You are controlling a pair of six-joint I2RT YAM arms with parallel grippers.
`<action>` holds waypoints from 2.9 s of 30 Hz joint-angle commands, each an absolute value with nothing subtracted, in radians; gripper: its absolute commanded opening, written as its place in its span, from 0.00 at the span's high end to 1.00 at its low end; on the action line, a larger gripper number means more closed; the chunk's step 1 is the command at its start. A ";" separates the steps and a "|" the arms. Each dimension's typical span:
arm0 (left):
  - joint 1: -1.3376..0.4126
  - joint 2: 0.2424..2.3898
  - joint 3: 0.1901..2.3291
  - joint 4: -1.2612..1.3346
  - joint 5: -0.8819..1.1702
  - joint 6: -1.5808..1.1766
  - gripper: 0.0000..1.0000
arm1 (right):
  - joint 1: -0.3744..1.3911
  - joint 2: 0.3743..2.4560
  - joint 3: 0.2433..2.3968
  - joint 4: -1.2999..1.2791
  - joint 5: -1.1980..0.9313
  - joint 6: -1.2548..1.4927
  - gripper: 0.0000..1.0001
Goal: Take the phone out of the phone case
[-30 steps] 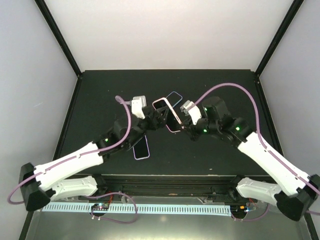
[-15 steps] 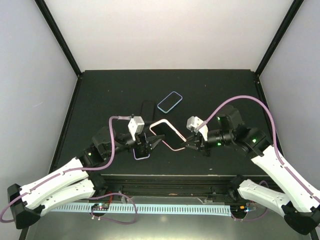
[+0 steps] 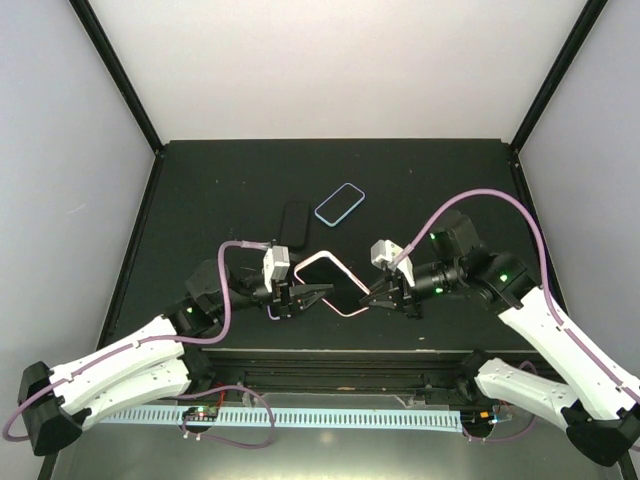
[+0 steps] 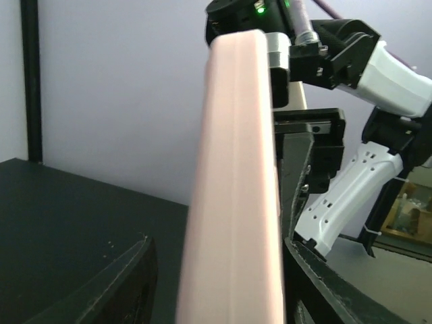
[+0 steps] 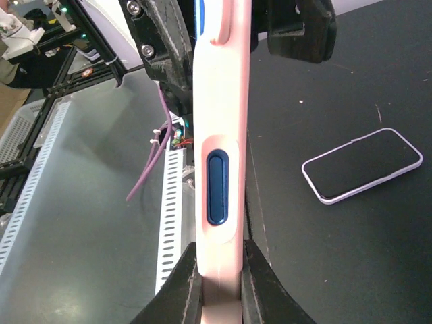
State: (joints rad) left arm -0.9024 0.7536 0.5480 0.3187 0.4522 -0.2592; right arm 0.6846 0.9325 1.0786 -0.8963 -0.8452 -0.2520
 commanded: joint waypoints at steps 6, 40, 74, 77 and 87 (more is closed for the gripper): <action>-0.893 0.799 0.533 0.513 0.546 -0.358 0.58 | 0.684 0.941 1.104 -0.799 -0.921 -0.208 0.99; -0.803 0.823 0.664 0.313 0.741 -0.427 0.98 | 0.683 0.986 1.178 -1.045 -0.875 -0.526 0.30; -0.712 0.922 0.705 0.291 0.938 -0.557 0.99 | 0.766 1.092 1.198 -1.140 -0.792 -0.750 0.65; -0.713 0.919 0.697 0.302 0.936 -0.563 0.98 | 0.775 1.092 1.192 -1.138 -0.786 -0.758 0.68; -0.712 0.928 0.685 0.314 0.940 -0.573 0.99 | 0.800 1.086 1.167 -1.101 -0.761 -0.752 0.79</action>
State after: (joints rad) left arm -0.7189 0.9379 0.6724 0.2356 0.9455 -0.5575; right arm 0.7746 1.0946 1.1809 -1.1236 -0.7750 -0.7345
